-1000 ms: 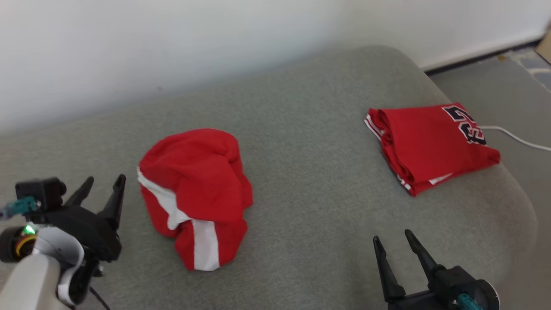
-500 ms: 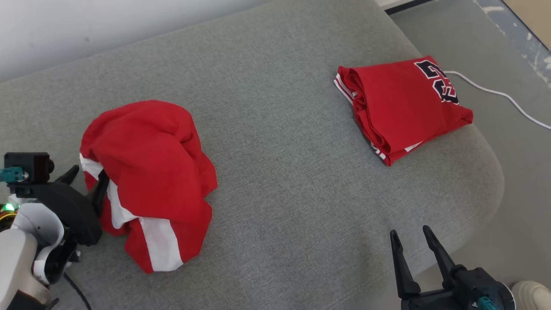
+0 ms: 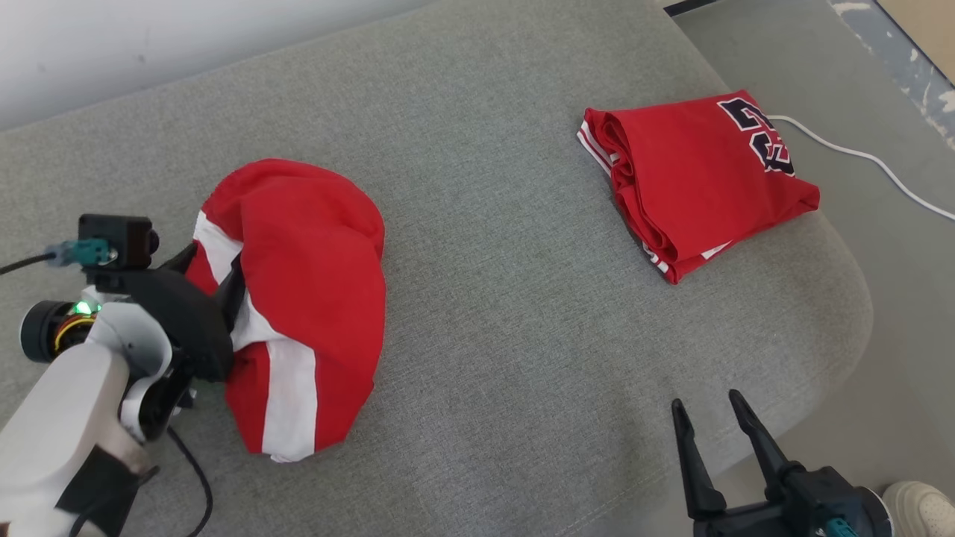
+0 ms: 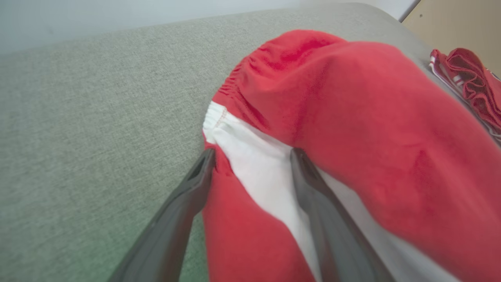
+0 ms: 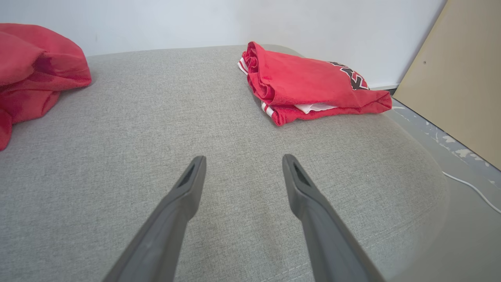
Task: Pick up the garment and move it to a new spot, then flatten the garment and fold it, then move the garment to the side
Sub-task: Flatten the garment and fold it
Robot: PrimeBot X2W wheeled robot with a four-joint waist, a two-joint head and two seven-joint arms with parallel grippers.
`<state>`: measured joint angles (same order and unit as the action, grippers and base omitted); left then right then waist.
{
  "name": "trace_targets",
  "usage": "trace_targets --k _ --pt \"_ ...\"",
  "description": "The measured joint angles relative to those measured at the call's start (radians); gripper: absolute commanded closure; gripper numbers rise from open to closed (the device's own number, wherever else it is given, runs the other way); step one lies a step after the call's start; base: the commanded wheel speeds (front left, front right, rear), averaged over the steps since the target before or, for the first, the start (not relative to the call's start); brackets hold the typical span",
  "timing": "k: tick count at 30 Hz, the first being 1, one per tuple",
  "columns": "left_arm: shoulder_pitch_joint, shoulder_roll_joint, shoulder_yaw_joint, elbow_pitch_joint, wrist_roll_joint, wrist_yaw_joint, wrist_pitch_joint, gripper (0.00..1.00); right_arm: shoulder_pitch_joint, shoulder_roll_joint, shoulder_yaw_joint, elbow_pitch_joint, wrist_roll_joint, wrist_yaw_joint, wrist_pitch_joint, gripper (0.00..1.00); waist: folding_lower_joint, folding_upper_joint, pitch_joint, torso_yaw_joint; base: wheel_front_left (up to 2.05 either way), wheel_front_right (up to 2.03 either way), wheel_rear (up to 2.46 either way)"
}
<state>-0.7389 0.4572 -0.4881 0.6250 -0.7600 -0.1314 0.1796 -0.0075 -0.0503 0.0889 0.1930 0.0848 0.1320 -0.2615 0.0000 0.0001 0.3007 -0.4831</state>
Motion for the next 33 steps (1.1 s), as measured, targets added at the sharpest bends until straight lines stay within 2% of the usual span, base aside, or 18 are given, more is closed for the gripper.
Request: trace_targets --k 8,9,11,13,19,26,33 --pt "-0.103 -0.045 -0.053 0.158 0.054 0.044 0.026 0.0 0.037 0.0 -0.031 -0.034 0.003 0.0 0.0 0.0 0.0 -0.0001 0.024 -0.002 0.0 0.0 0.0" --pt "-0.113 -0.049 -0.055 0.173 0.055 0.049 0.034 0.53 0.039 0.0 -0.029 -0.035 0.005 0.0 0.0 0.0 0.0 0.0 0.025 -0.002 0.0 0.0 0.0" --pt "-0.135 -0.053 -0.065 0.2 0.075 0.062 0.043 1.0 0.04 0.0 -0.021 -0.034 0.016 0.0 0.0 0.0 0.0 -0.0001 0.025 -0.003 0.0 0.0 0.0" --pt "-0.147 -0.057 -0.069 0.217 0.075 0.064 0.049 1.0 0.039 0.0 -0.008 -0.031 0.022 0.0 0.0 0.0 0.0 -0.0002 0.024 -0.004 0.0 0.0 0.0" --pt "-0.191 -0.084 -0.056 0.199 0.095 0.089 -0.102 1.0 0.022 0.0 0.02 -0.011 0.027 0.0 0.0 0.0 0.0001 -0.0002 0.012 -0.002 0.0 0.0 0.0" --pt "-0.246 -0.188 -0.037 0.092 0.092 0.079 -0.294 1.0 -0.008 0.0 0.065 0.022 0.026 0.0 -0.002 0.0 0.0 -0.0002 -0.025 0.002 0.0 0.0 0.0" --pt "-0.296 -0.315 -0.012 -0.044 0.046 0.06 -0.401 1.0 -0.019 0.0 0.082 0.053 0.027 0.0 -0.002 0.0 -0.0001 -0.0002 -0.07 0.0 0.0 0.0 0.0"
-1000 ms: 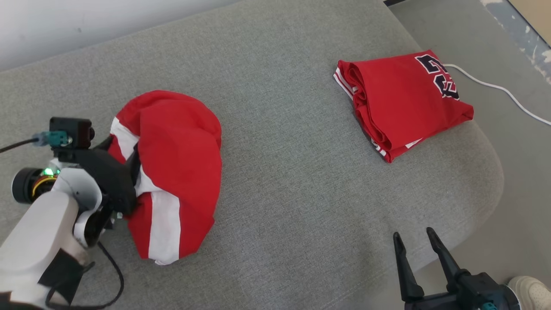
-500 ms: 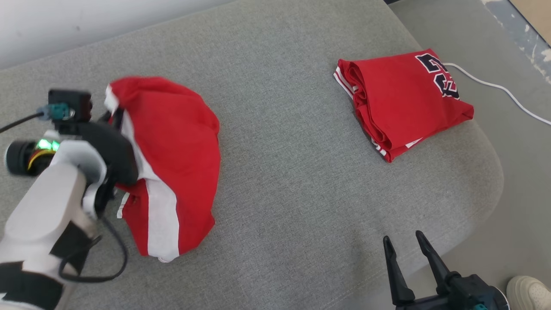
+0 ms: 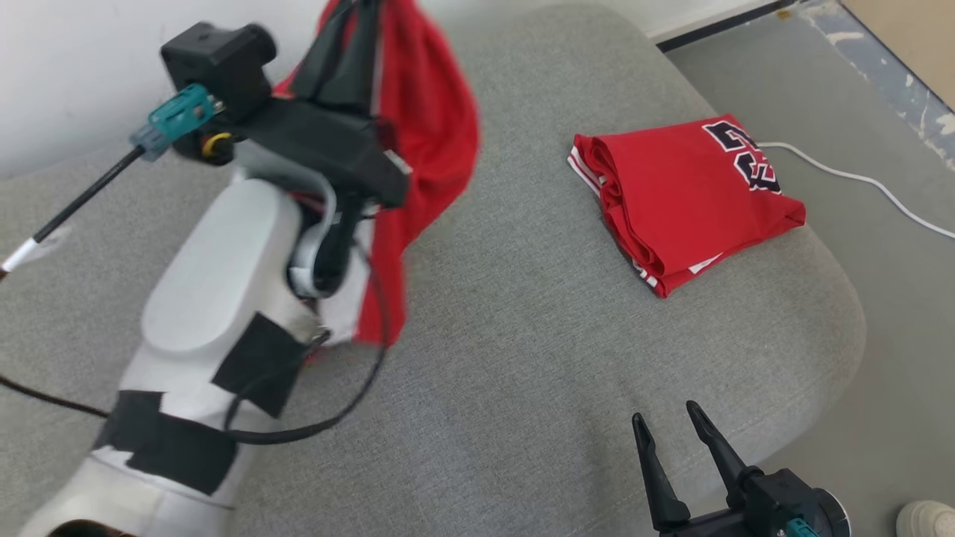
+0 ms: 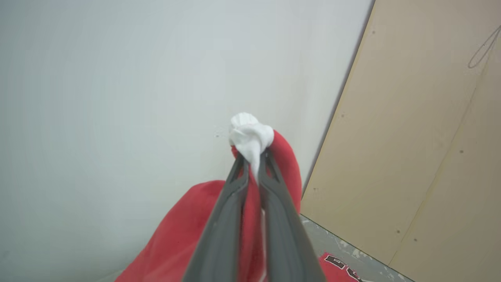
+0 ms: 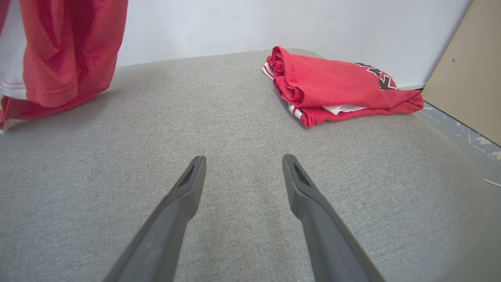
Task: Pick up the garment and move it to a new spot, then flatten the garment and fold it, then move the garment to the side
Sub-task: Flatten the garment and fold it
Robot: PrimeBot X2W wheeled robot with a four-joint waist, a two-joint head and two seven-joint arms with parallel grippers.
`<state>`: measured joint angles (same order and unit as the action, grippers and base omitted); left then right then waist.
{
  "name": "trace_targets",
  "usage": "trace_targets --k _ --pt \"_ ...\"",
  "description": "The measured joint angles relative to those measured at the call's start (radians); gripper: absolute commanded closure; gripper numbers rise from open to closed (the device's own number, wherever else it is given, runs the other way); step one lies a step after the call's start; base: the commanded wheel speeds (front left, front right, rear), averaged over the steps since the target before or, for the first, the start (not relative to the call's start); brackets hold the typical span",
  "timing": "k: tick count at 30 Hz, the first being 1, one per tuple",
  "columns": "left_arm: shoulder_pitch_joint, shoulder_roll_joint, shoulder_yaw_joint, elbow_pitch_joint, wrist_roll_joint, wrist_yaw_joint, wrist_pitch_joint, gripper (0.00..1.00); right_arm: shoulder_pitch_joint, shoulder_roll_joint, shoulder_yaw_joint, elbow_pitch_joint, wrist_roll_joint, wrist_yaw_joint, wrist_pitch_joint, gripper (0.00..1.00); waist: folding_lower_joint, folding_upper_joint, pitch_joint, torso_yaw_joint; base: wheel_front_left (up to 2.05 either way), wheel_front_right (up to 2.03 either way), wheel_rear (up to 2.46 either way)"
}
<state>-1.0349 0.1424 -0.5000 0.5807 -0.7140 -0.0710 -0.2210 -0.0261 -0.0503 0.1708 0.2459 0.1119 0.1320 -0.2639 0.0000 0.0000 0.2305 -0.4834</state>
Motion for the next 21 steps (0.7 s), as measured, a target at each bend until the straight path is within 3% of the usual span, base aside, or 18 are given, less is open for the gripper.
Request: trace_targets --k 4,9,11,15,21 --pt "0.0 -0.045 0.034 -0.07 -0.027 0.016 -0.026 1.0 -0.006 0.0 0.009 0.011 0.002 0.0 0.0 0.0 0.0 0.0 -0.025 -0.002 0.0 0.0 0.0" --pt "0.081 -0.067 0.093 -0.119 -0.028 0.125 -0.038 1.0 -0.016 0.0 0.035 0.032 0.007 0.0 0.0 0.0 -0.0001 -0.0001 -0.053 0.005 0.0 0.0 0.0" --pt "0.116 -0.071 0.096 -0.119 -0.025 0.143 -0.039 1.0 -0.016 0.0 0.032 0.035 0.009 0.0 0.0 0.0 -0.0001 -0.0001 -0.056 0.011 0.0 0.0 0.0" --pt "0.289 -0.074 0.134 -0.109 -0.018 0.198 -0.041 1.0 -0.018 0.0 0.028 0.042 0.01 0.0 0.0 0.0 -0.0001 0.0 -0.069 0.051 0.0 0.0 0.0" --pt "0.565 -0.081 0.222 -0.094 -0.012 0.22 -0.041 1.0 -0.022 0.0 0.047 0.054 0.009 0.0 0.0 0.0 0.0 0.0 -0.079 0.151 0.0 0.0 0.0"
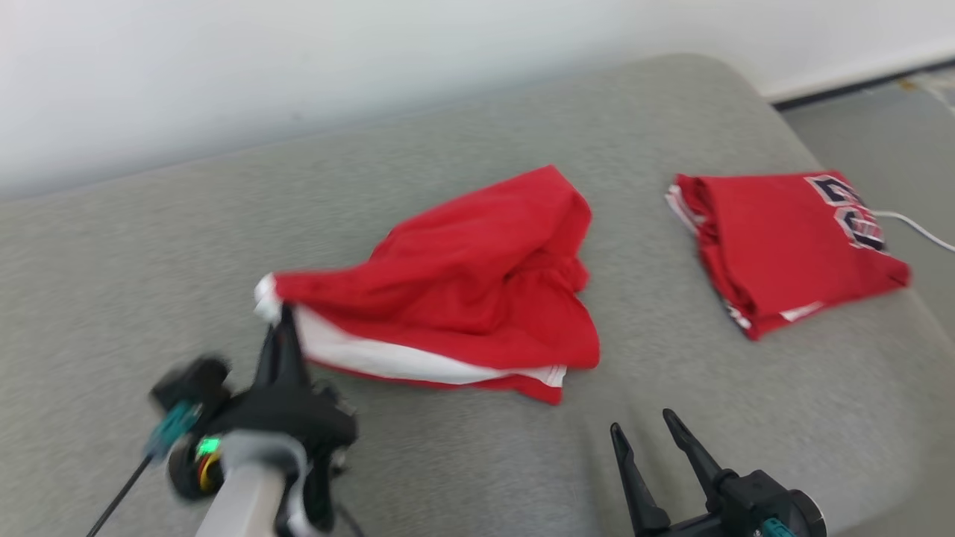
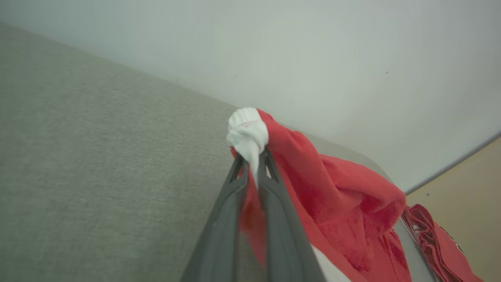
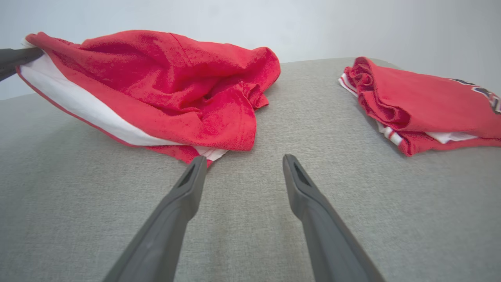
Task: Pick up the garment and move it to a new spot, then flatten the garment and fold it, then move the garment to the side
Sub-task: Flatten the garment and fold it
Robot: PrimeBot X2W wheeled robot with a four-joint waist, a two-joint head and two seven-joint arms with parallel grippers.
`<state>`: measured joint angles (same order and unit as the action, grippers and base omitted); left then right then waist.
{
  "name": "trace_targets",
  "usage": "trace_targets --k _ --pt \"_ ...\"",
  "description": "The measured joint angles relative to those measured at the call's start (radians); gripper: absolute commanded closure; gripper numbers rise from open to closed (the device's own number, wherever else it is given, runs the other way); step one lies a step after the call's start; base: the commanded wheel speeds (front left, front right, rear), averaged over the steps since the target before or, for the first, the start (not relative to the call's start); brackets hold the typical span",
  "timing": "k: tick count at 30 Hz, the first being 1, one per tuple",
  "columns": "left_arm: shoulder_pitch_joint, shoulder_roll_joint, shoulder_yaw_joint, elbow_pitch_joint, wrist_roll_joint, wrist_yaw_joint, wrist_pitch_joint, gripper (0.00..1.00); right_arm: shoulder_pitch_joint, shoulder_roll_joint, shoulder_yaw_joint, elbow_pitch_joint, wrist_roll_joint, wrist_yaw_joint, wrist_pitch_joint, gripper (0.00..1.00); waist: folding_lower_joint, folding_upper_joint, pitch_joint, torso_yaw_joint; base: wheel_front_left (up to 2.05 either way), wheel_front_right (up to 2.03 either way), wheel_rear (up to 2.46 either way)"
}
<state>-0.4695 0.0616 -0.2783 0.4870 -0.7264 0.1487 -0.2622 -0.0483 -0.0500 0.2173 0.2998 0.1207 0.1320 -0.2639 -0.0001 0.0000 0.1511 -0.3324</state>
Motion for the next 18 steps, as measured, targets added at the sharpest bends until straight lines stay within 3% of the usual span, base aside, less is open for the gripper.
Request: trace_targets --k 7,11,12,13,14,18 --pt "0.204 -0.007 0.161 -0.053 0.007 -0.009 0.0 1.0 -0.002 0.0 0.02 0.014 0.001 0.0 0.001 0.0 0.0 0.0 -0.021 0.119 0.0 0.0 0.0" --pt "0.28 -0.008 0.172 -0.049 -0.016 -0.026 0.0 1.0 0.003 0.0 0.021 0.021 0.001 0.0 0.005 0.0 0.0 0.0 -0.048 0.162 0.0 0.0 0.0" --pt "0.296 -0.009 0.169 -0.047 -0.025 -0.026 0.0 0.95 0.005 0.0 0.021 0.022 0.001 0.0 0.007 0.0 0.0 0.0 -0.056 0.168 0.0 0.0 0.0" --pt "0.311 -0.01 0.166 -0.044 -0.036 -0.026 0.0 0.59 0.007 0.0 0.022 0.023 0.001 0.0 0.009 0.0 -0.0001 0.0 -0.066 0.173 0.0 0.0 0.0" --pt "0.334 -0.011 0.165 -0.041 -0.052 -0.022 0.0 0.0 0.008 0.0 0.026 0.023 0.001 0.0 0.01 0.0 -0.0001 -0.0001 -0.083 0.18 0.0 0.0 0.0" --pt "0.382 -0.011 0.17 -0.04 -0.061 -0.017 0.0 0.0 0.017 0.0 0.028 0.023 0.001 0.0 0.013 0.0 -0.0001 0.0 -0.111 0.184 0.0 0.0 0.0"
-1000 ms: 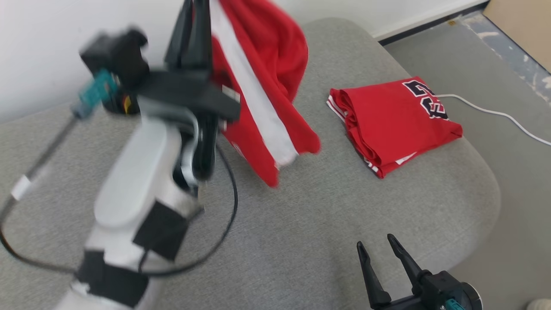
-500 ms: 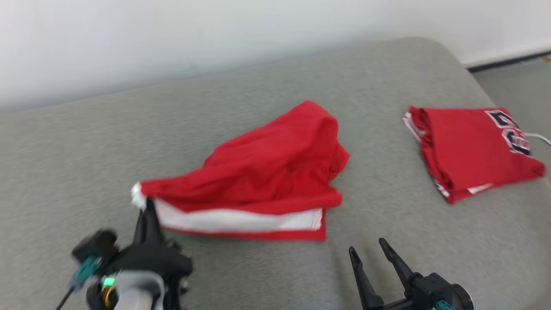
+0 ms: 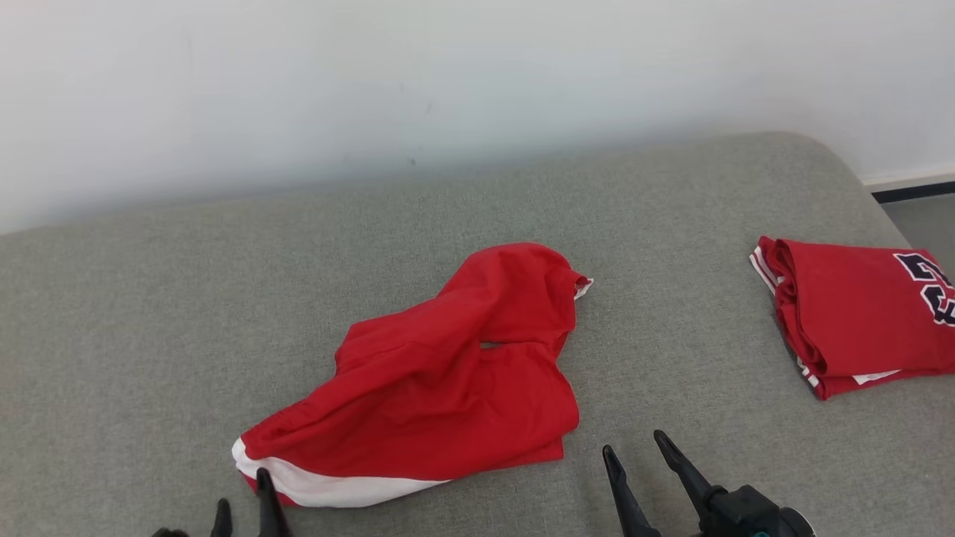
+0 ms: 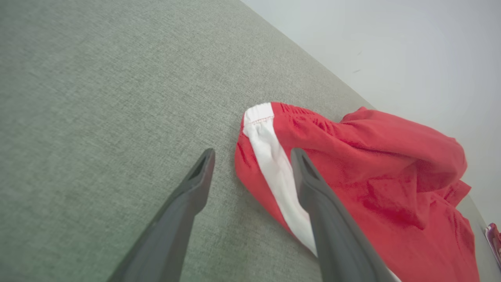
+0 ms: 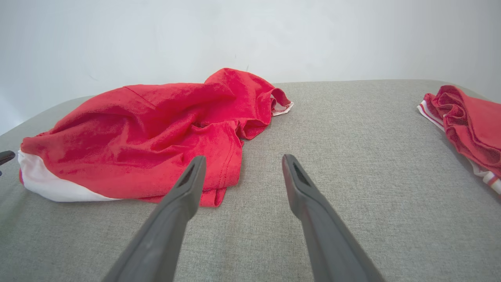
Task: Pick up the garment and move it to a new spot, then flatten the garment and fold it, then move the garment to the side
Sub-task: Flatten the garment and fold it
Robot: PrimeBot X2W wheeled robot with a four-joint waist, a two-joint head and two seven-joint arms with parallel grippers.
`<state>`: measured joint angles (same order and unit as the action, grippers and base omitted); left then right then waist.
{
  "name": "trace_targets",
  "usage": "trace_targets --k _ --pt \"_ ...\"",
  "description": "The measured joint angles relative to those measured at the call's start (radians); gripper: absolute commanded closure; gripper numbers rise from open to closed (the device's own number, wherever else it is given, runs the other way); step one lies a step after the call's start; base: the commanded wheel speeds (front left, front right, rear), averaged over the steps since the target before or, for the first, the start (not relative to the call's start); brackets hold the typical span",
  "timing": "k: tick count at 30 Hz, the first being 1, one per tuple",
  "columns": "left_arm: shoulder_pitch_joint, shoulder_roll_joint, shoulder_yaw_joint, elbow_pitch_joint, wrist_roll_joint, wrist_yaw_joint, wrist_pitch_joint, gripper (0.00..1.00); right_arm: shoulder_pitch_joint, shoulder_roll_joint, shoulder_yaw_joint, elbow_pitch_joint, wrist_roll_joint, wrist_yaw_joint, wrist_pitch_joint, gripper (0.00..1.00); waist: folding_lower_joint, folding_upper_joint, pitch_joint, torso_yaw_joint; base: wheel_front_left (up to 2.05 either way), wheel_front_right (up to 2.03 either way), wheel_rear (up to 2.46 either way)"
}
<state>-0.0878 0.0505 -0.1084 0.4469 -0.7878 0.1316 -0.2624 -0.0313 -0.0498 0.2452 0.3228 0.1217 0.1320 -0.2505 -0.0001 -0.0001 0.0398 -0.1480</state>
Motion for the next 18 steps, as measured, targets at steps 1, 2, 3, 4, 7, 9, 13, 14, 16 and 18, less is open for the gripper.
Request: trace_targets --k 1,2,3,4,7,9,13,14,16,18 --pt "0.012 0.0 0.007 -0.004 0.002 0.0 0.0 0.0 0.004 0.0 -0.001 0.0 0.0 0.0 0.0 0.0 0.0 0.0 -0.006 0.0 0.0 0.0 0.0" --pt "0.024 0.0 0.02 -0.017 0.011 -0.002 0.0 0.0 0.007 0.0 -0.003 0.0 0.0 0.0 0.001 0.0 0.0 0.0 -0.011 -0.001 0.0 0.0 0.0" --pt "0.035 0.0 0.034 -0.034 0.025 -0.011 0.0 0.0 0.01 0.0 -0.006 -0.001 0.0 0.0 0.001 0.0 0.0 0.0 -0.015 -0.002 0.0 0.0 0.0" --pt "0.047 0.001 0.045 -0.052 0.053 -0.023 0.0 0.0 0.012 0.0 -0.009 -0.001 0.0 0.0 0.001 0.0 0.0 0.0 -0.018 -0.003 0.0 0.0 0.0" --pt "0.089 -0.001 0.095 -0.144 0.152 -0.073 0.0 0.0 0.015 0.0 -0.019 -0.005 0.0 0.0 0.001 0.0 0.0001 0.0001 -0.029 -0.002 0.0 0.0 0.0" --pt "0.12 0.0 0.13 -0.213 0.209 -0.113 0.0 0.0 0.019 0.0 -0.027 -0.007 -0.002 0.0 0.004 0.0 0.0 0.0001 -0.034 0.001 0.0 0.0 0.0" --pt "0.185 0.0 0.183 -0.329 0.323 -0.199 0.0 0.0 0.029 0.0 -0.04 -0.011 -0.007 0.0 0.005 0.0 0.0001 0.0001 -0.046 0.011 0.0 0.0 0.0" --pt "0.2 0.0 0.192 -0.353 0.337 -0.213 0.0 0.0 0.031 0.0 -0.044 -0.012 -0.008 0.0 0.005 0.0 0.0 0.0 -0.049 0.014 0.0 0.0 0.0" --pt "0.23 0.0 0.207 -0.405 0.358 -0.233 0.0 0.0 0.033 0.0 -0.051 -0.013 -0.009 0.0 0.01 0.0 0.0001 0.0 -0.054 0.02 0.0 0.0 0.0" --pt "0.26 0.0 0.218 -0.443 0.367 -0.247 0.0 0.0 0.035 0.0 -0.055 -0.013 -0.012 0.0 0.013 0.0 0.0001 0.0001 -0.059 0.026 0.0 0.0 0.0"
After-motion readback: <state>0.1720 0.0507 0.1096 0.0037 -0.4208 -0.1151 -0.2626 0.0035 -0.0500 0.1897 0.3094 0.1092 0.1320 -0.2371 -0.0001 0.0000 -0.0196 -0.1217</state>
